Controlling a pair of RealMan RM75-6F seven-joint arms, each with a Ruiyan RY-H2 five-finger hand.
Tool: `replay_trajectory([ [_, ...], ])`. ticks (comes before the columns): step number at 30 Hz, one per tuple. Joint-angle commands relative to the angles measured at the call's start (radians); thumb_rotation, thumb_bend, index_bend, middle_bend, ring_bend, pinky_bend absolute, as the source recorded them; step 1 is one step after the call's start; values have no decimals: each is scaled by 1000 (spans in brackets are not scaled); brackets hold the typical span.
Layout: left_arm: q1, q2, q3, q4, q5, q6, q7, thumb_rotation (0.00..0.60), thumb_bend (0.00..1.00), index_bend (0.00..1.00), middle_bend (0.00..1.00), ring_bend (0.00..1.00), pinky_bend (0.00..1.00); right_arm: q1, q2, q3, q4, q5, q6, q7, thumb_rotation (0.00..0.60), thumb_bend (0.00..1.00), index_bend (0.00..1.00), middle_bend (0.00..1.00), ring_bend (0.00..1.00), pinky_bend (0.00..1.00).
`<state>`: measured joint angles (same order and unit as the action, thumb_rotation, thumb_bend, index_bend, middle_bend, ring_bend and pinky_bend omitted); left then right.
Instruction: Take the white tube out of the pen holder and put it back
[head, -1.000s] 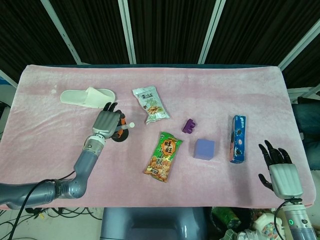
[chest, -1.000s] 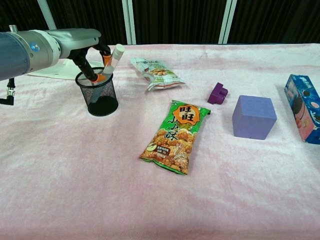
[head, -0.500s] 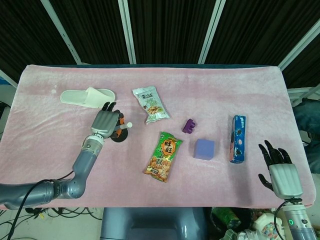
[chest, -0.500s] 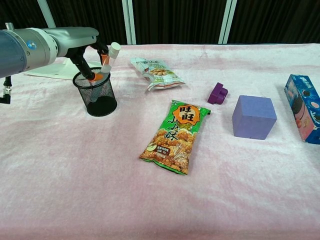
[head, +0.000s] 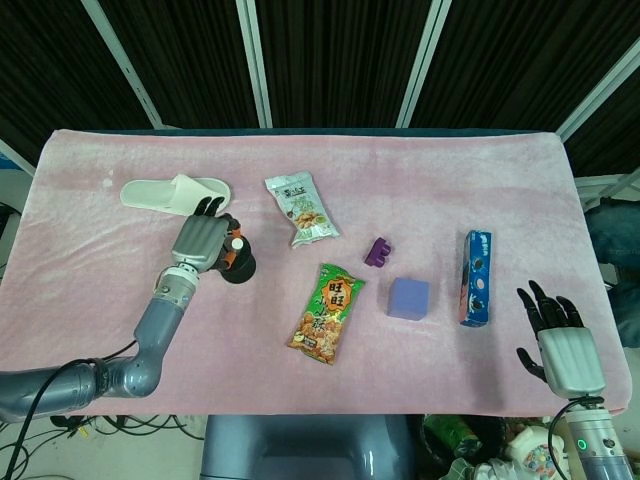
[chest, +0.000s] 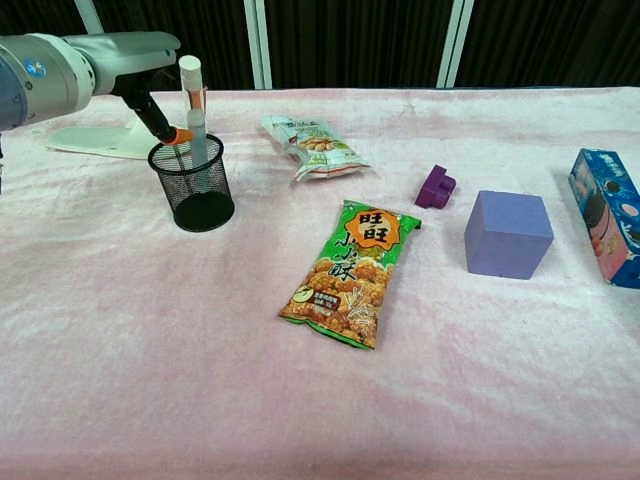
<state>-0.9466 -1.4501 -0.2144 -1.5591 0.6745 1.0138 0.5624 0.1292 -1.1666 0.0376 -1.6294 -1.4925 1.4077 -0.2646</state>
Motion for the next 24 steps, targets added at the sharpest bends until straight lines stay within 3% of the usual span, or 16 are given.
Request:
replay_trajectory([
  [1, 5, 10, -2, -7, 7, -1, -10, 600, 453, 578, 365, 18, 0, 0, 0, 0, 0, 0, 1, -1, 600, 157, 0, 32, 181, 141],
  [6, 18, 36, -26, -40, 63, -12, -81, 600, 453, 589, 376, 20, 0, 0, 0, 0, -1, 1, 0, -2, 600, 157, 0, 32, 181, 141],
  [13, 73, 83, -75, -98, 238, -69, -356, 600, 466, 601, 386, 23, 0, 0, 1, 0, -1, 1, -2, 0, 600, 157, 0, 32, 181, 141],
  [24, 85, 140, -109, -177, 235, -100, -452, 600, 465, 602, 385, 23, 0, 1, 3, -3, -5, 4, -9, -1, 600, 156, 0, 31, 181, 142],
])
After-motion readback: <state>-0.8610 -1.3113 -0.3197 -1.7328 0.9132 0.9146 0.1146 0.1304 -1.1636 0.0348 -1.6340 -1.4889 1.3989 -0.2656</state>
